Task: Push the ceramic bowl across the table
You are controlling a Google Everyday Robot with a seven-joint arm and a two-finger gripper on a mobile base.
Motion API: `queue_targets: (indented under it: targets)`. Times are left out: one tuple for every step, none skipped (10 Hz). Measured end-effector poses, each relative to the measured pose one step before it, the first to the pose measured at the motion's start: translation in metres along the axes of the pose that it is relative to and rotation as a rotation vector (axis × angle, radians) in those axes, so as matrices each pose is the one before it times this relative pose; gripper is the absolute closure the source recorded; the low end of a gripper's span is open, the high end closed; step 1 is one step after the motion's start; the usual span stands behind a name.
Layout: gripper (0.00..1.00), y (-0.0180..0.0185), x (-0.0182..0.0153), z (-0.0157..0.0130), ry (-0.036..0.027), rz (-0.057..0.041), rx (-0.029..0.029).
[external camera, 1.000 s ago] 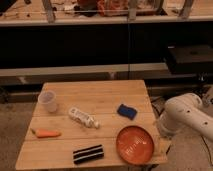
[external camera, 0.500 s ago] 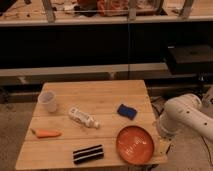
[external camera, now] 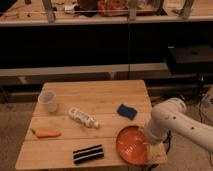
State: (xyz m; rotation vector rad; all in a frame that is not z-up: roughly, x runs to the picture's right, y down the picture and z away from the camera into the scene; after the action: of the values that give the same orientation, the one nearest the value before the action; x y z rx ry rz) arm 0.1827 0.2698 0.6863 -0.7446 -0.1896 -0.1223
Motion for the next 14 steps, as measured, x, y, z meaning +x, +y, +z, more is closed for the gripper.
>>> queue_targets:
  targets:
    - [0.61, 0.00066, -0.00385, 0.00674, 0.00469, -0.02460, -0.00027]
    - [0.71, -0.00159, -0.00372, 0.00485, 0.00356, -0.01574, 0.00268]
    - [0.79, -0.00156, -0.00343, 0.00431, 0.00061, -0.01092, 0.00171]
    - [0.91, -0.00396, -0.00545, 0.00699, -0.00142, -0.01371, 0.00138]
    - [0.98, -0.00750, -0.01019, 0.00661, -0.00460, -0.01714, 0.00401]
    - [1.00, -0.00681, -0.00885, 0.00555, -0.00047, -0.01948, 0.00651]
    - [1.00, -0.00632, -0.00482, 0.00653, 0.00159, -0.01952, 0.00809]
    - [1.00, -0.00567, -0.00233, 0.00740, 0.00382, -0.01633, 0.00866]
    - [1.00, -0.00558, -0.00153, 0.00544, 0.00543, -0.01357, 0.00732]
    - [1.00, -0.00624, -0.00188, 0.00356, 0.00507, -0.01311, 0.00580]
    - [1.00, -0.00733, -0.00179, 0.00523, 0.00661, -0.01451, 0.00379]
    - [1.00, -0.00875, -0.00167, 0.00533, 0.00817, -0.01333, 0.00350]
    - [1.00, -0.00626, 0.00034, 0.00321, 0.00670, -0.00765, 0.00376]
    - [1.00, -0.00650, 0.00070, 0.00355, 0.00312, -0.00490, 0.00234]
